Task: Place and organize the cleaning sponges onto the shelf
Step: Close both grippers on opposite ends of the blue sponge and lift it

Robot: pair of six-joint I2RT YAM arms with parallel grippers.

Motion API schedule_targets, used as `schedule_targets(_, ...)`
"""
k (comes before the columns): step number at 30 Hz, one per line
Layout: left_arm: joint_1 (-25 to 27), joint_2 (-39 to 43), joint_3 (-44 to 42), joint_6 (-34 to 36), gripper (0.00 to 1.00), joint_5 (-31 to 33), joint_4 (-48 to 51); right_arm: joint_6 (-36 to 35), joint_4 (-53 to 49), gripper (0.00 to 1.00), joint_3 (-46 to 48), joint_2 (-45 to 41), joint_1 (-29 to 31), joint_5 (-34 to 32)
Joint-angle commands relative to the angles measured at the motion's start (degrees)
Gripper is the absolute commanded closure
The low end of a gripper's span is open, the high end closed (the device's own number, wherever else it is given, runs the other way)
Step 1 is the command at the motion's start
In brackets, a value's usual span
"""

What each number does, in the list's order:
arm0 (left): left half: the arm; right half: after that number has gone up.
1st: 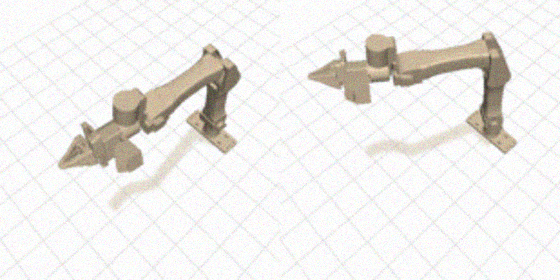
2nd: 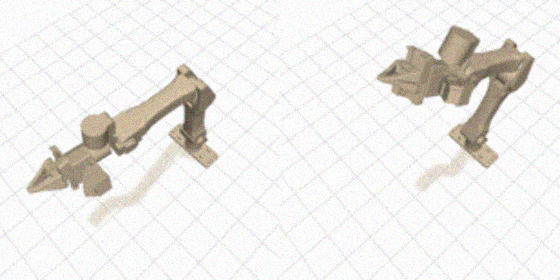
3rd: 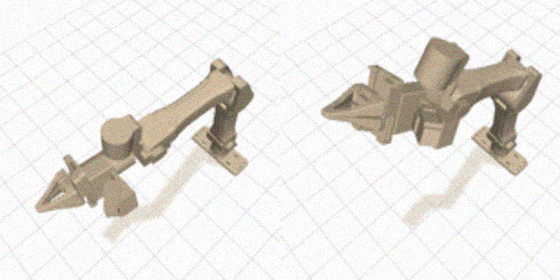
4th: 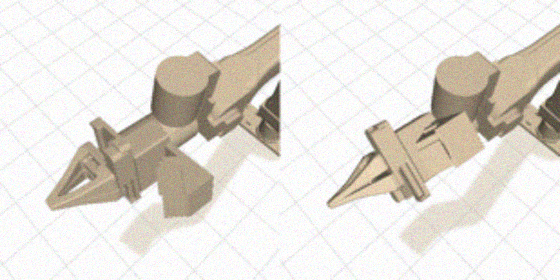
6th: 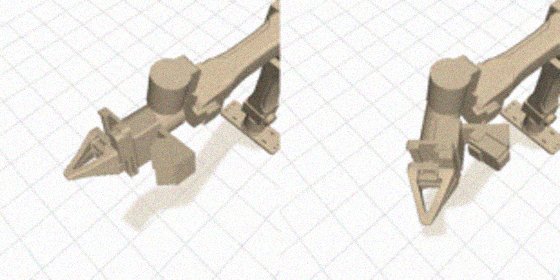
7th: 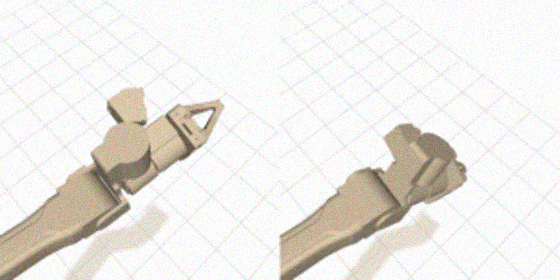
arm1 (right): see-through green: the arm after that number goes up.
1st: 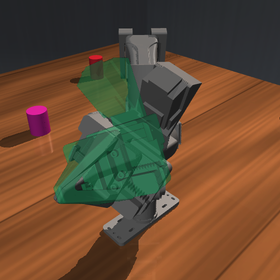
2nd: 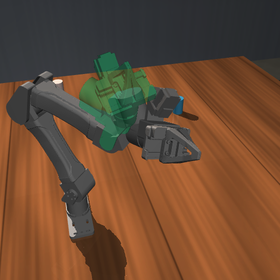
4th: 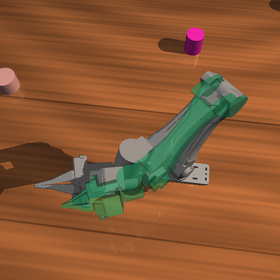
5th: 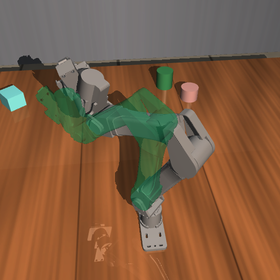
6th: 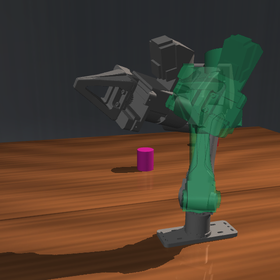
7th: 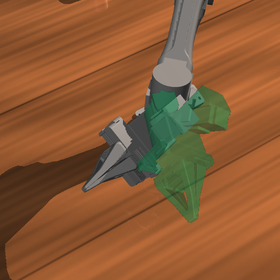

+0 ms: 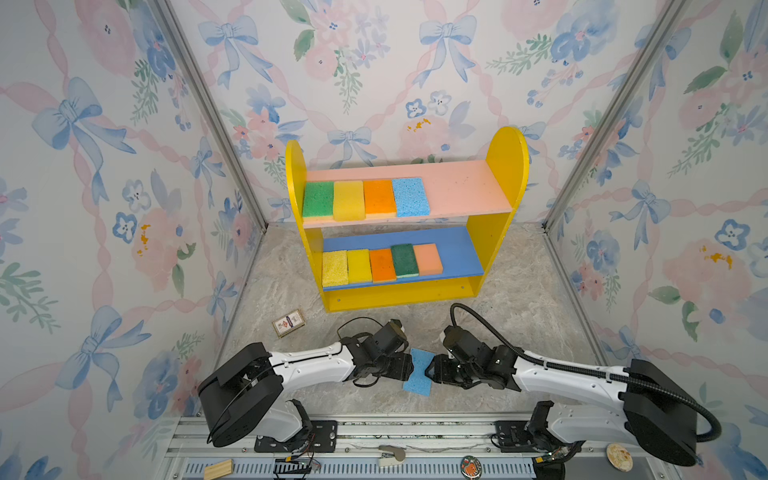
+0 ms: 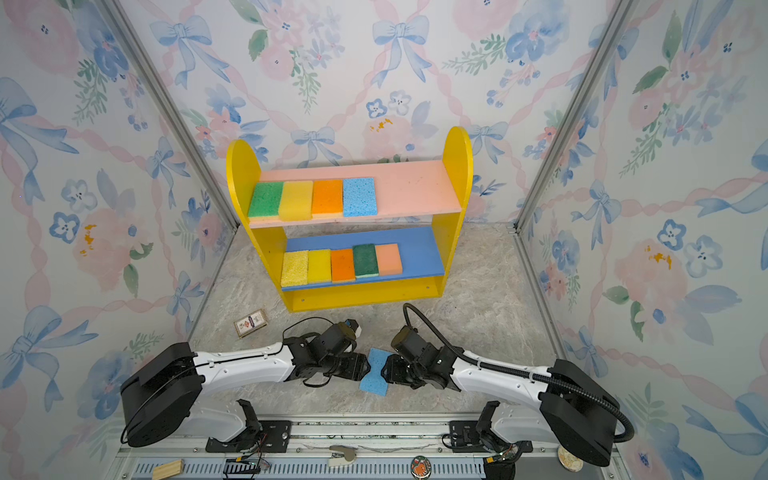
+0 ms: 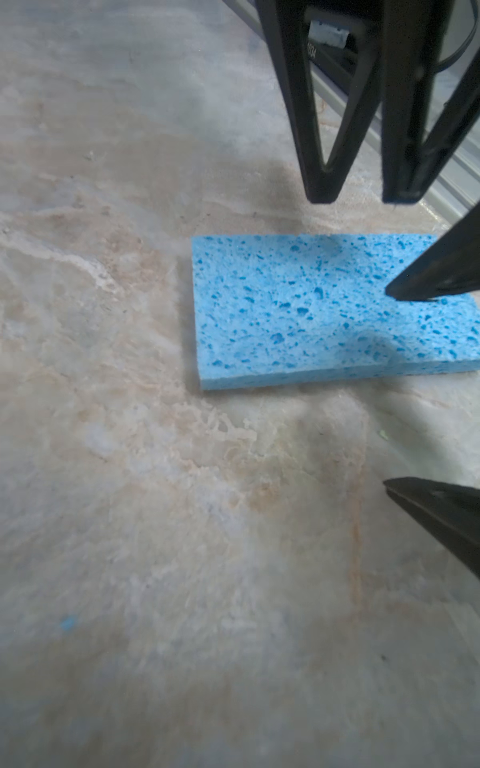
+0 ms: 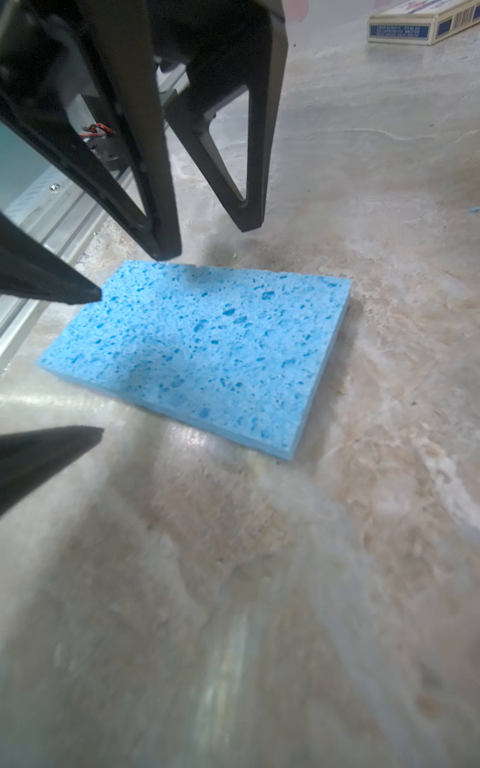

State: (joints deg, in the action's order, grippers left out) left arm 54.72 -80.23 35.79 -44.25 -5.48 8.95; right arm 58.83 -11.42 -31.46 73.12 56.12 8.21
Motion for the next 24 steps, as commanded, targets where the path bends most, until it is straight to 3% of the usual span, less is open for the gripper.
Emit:
schedule_targets(1,-0.53,-0.19,-1.32,-1.19,0.32,-1.70,-2.03,0.14,1.91,0.55,-0.60,2.97,0.63,-1.76)
schedule_targets(5,-0.84,1.01,-2.63,-1.67,0.34,-1.68,-2.36,-0.08,0.70,0.66,-1.77,6.19,0.71,-3.48)
schedule_targets(8,-1.51,2.85,-3.38,-1.81,0.34,-2.23,-2.31,-1.26,-1.10,0.82,-3.74,8.03,1.16,-4.65)
schedule_targets(13,-3.83,7.78,-5.50,-2.11,0.32,-4.12,-2.34,-3.24,-1.12,0.96,-5.93,7.82,1.53,-5.13)
schedule_targets(18,-7.81,15.50,-8.36,-2.37,0.23,-7.55,-2.62,-6.87,-3.66,0.99,-8.26,4.20,1.11,-5.07)
schedule_targets(24,-12.98,25.52,-12.32,-6.50,0.15,-18.49,-11.62,-12.73,-5.59,1.00,-11.83,-1.38,-1.50,0.58)
